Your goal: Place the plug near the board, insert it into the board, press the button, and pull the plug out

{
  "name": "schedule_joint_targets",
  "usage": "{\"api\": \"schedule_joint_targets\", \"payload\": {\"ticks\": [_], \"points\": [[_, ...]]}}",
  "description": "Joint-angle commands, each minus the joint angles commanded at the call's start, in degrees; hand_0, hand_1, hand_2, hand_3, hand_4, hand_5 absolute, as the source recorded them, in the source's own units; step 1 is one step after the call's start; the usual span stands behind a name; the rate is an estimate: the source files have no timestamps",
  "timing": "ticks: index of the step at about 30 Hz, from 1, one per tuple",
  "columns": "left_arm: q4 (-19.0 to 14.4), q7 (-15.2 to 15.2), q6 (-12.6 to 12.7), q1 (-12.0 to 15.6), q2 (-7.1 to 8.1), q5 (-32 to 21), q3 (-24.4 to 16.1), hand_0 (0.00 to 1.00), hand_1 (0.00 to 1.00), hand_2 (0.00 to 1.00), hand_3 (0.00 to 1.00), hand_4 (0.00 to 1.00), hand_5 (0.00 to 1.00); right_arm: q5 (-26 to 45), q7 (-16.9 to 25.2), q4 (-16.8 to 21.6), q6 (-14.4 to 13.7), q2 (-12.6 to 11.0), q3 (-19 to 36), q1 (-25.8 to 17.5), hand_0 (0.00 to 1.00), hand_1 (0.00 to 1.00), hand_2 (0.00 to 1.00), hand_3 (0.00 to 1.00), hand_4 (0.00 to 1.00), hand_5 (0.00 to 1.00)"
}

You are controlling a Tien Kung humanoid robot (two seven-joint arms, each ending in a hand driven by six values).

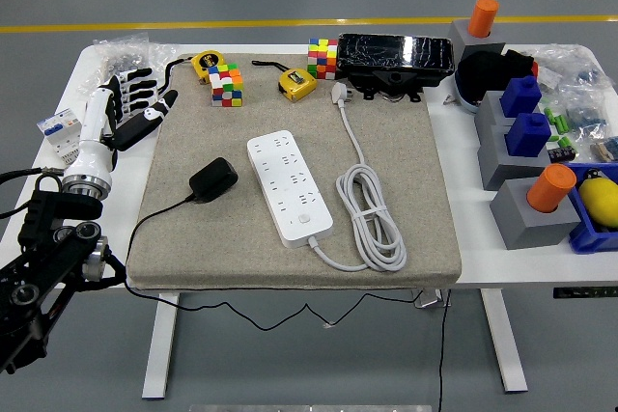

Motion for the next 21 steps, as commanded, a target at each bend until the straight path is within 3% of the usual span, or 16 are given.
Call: {"api": "schedule_joint_targets", "payload": {"ticks": [21], "points": [[-0.4,0.3,0.0,-0.2,0.13,0.0,-0.2,0.685,0.728,0.725,0.746,0.876,0.391,0.2,0.1,-0.3,-0.1,-0.1,-0.6,0.9,0.532,0.632,0.608,0.54,0.884,0.413]]}}
